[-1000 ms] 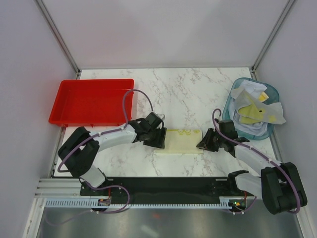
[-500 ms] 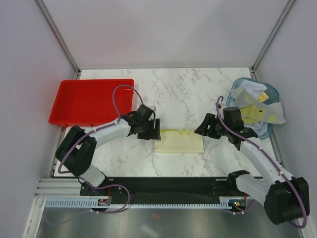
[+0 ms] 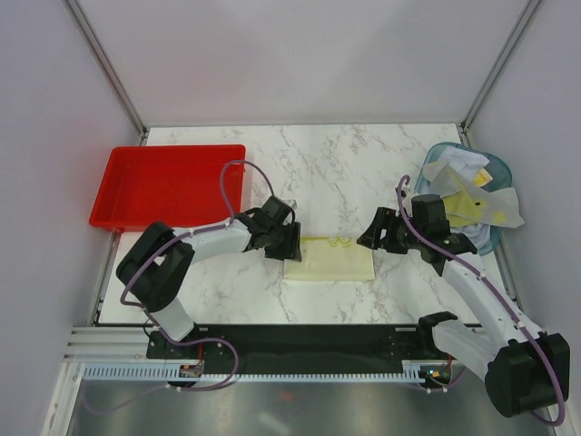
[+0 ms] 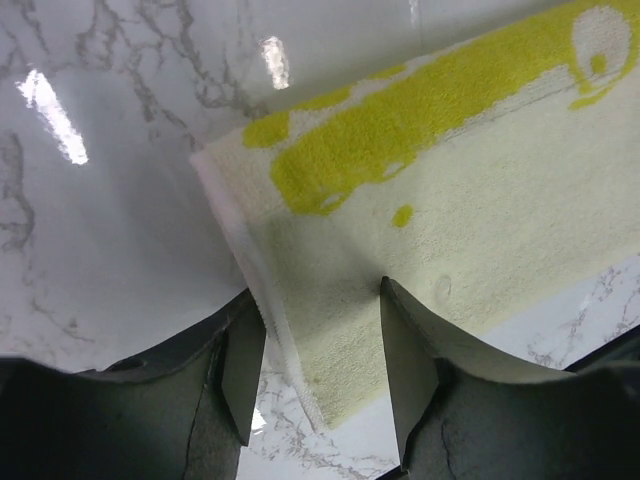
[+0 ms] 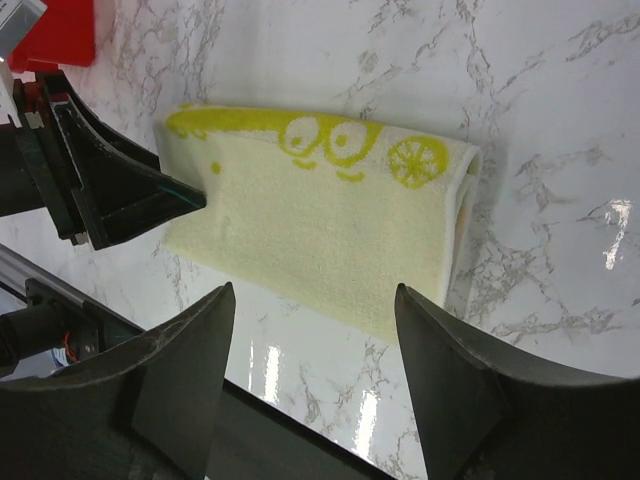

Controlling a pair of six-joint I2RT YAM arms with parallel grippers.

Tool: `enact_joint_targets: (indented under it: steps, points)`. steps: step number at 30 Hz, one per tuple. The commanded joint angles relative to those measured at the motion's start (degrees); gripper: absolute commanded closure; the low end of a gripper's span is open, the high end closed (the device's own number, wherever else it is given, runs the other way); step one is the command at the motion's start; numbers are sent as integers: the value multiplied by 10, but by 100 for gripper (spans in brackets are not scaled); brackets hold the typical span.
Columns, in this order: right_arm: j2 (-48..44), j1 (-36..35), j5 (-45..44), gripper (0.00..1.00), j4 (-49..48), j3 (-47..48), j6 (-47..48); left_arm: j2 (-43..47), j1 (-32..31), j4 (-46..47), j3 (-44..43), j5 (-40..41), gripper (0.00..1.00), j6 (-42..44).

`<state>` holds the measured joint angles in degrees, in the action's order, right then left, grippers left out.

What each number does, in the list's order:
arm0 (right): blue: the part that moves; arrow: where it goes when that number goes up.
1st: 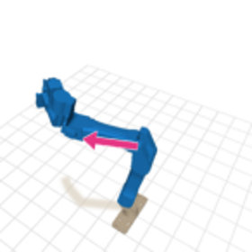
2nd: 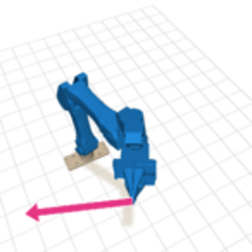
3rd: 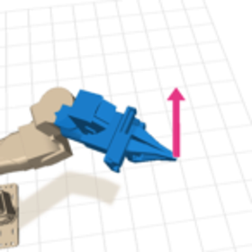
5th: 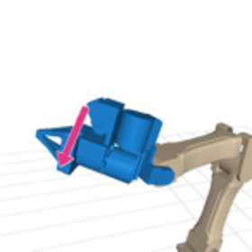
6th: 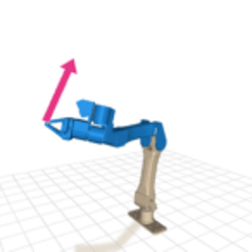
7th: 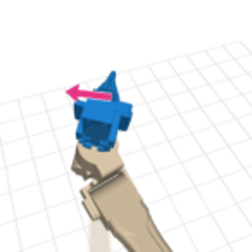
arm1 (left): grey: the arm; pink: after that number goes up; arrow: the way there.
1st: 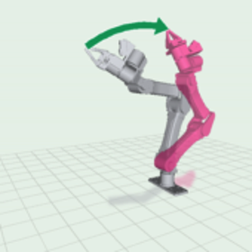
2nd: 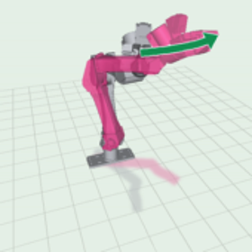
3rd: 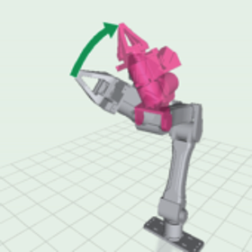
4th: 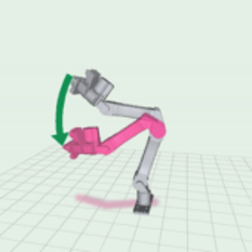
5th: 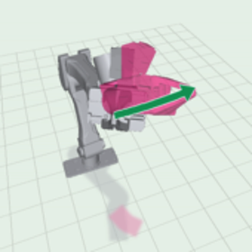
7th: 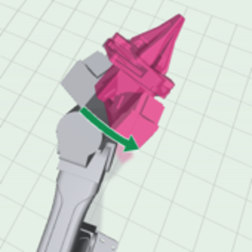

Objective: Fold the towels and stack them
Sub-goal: Neatly place the folded towel into the bin

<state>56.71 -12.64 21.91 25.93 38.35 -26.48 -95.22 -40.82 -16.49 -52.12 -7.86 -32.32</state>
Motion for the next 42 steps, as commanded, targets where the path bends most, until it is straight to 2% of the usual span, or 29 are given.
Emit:
enact_joint_targets:
  steps: [1, 4, 7, 8, 9, 12, 16, 18, 22, 28, 36, 42]
  points:
    - [-13, -3, -9, 26, 6, 19, 14, -36, -19, 8, -13, -4, 44, -32]
    - [-20, -3, -13, 26, 12, 20, 17, -45, -27, -1, -14, 0, 52, -50]
    - [-27, -2, -13, 26, 15, 20, 18, -54, -28, -13, -20, 6, 77, -65]
    - [-29, -3, -13, 25, 17, 20, 16, -56, -29, -38, -35, 13, 92, -69]
    - [-31, -3, -13, 26, 17, 20, 15, -57, -28, -52, -46, 23, 98, -71]
    - [-37, -3, -7, 25, 18, 23, 11, -58, -28, -127, -117, 77, 98, -56]
    - [-50, -2, -13, 22, 29, 38, 11, -73, -26, -242, -255, 147, 98, -33]
    - [-53, -3, -14, 20, 35, 45, 12, -87, -26, -314, -293, 195, 98, -26]
    - [-60, -3, -24, 17, 51, 61, 18, -108, -1, -396, -370, 232, 98, -1]
    - [-56, -3, -36, 12, 68, 89, 30, -106, 76, -446, -425, 279, 98, 60]
    - [-47, -2, -42, 11, 75, 98, 42, -105, 151, -453, -484, 378, 98, 156]
    - [-42, -3, -59, 10, 76, 99, 50, -147, 230, -427, -553, 396, 98, 202]
